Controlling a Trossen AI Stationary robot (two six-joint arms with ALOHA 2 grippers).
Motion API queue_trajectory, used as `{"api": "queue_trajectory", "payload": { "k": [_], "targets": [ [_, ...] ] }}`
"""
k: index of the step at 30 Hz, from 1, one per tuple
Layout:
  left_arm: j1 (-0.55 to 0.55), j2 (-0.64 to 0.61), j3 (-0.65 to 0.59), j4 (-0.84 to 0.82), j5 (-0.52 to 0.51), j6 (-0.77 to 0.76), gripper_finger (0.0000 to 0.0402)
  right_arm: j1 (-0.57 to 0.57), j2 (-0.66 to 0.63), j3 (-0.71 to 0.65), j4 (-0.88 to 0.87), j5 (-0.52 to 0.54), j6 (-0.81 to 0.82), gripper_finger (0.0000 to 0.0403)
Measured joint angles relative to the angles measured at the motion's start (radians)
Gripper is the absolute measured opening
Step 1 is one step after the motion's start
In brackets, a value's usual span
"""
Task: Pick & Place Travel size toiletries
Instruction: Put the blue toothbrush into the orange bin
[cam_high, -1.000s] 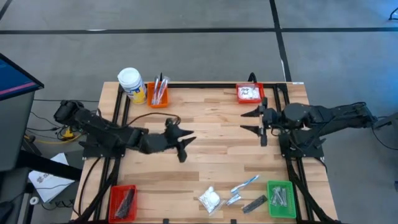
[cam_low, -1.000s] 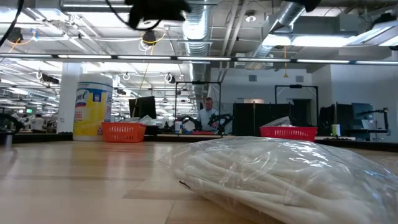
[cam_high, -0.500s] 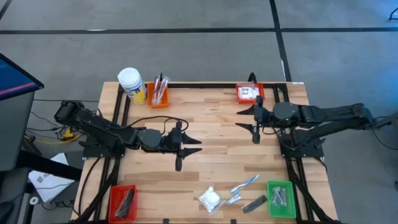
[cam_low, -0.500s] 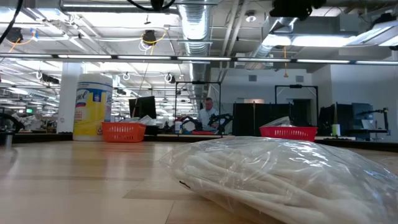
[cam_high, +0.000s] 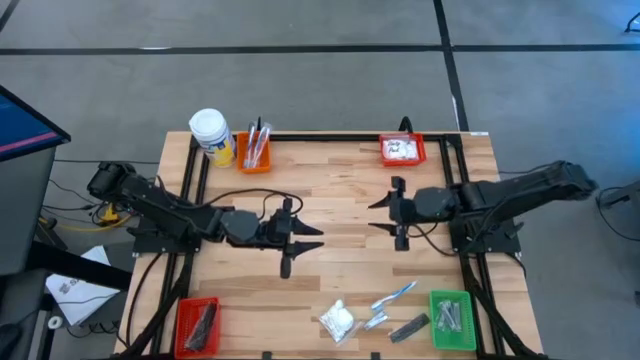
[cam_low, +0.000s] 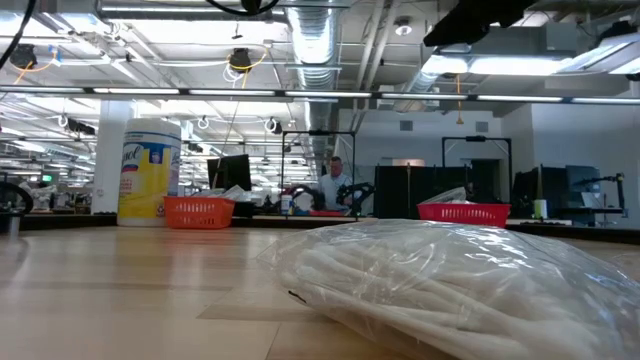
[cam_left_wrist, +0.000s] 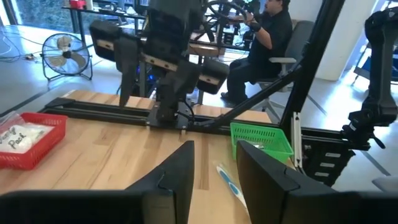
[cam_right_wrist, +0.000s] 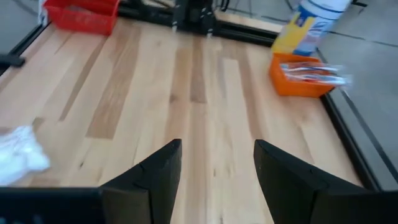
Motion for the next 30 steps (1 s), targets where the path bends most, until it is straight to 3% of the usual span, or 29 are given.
{"api": "queue_trajectory", "payload": {
  "k": [9, 23, 30],
  "targets": [
    [-0.005, 0.0, 0.0, -0.001, 0.0, 0.002, 0.0112, 0.059, 0.063, 0.0, 0.002, 0.001, -0.03, 0.0192],
    [-0.005, 0.0, -0.001, -0.005, 0.0, 0.002, 0.0112, 0.091, 0.04, 0.0, -0.032, 0.003, 0.0, 0.0153],
    [-0.005, 0.0, -0.001, -0.006, 0.0, 0.002, 0.0112, 0.151, 0.04, 0.0, -0.167, 0.0, 0.135, 0.0143]
  ]
}}
